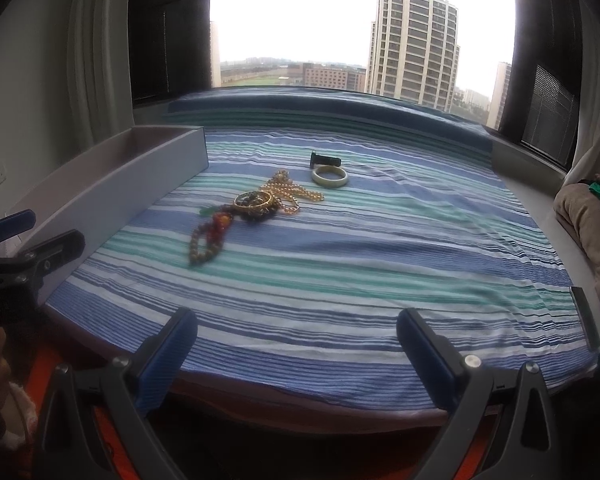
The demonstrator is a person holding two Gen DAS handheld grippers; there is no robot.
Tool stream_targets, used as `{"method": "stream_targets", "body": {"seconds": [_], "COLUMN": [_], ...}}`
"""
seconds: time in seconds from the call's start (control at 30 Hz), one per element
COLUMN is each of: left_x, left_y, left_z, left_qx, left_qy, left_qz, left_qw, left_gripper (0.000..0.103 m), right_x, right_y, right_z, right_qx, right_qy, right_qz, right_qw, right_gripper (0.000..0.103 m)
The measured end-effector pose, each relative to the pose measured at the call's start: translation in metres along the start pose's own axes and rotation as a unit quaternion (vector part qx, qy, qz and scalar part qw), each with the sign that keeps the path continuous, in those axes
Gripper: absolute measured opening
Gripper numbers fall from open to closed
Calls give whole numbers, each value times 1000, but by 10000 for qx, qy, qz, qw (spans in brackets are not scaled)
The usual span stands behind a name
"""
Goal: Organize jewelry
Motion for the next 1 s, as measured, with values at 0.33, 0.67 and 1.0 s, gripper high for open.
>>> {"method": "stream_targets", "body": {"seconds": [0.33, 0.67, 1.0], "left_x": [-8, -10, -15], "left_y": [13, 11, 17], "left_z": [0, 1, 6], "left_qx": [-41, 38, 103], "left_qy": [-129, -161, -210], "left_qz": [312, 319, 494], "left_qw": [9994, 9994, 9985], "left_gripper": [103, 103, 103], "right_x": [-3, -4, -3], "right_y": [3, 2, 3], "right_z": [0, -2, -1], "right_qx": [96, 183, 300], "right_qy": [43, 127, 90], "right_qz": [73, 68, -16], "right_qw": [9999, 9997, 9995], "right_gripper": [102, 102, 102]}}
Point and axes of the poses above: each gripper's, at about its wrist camera, not at the fingertips, and y roughly the way its jaws point, z to its left, x to its top, the point moved 7 cm from there along y, roughly the way its jaws point, and after that the axes turned 3 degrees about y, right-handed, at the moved point
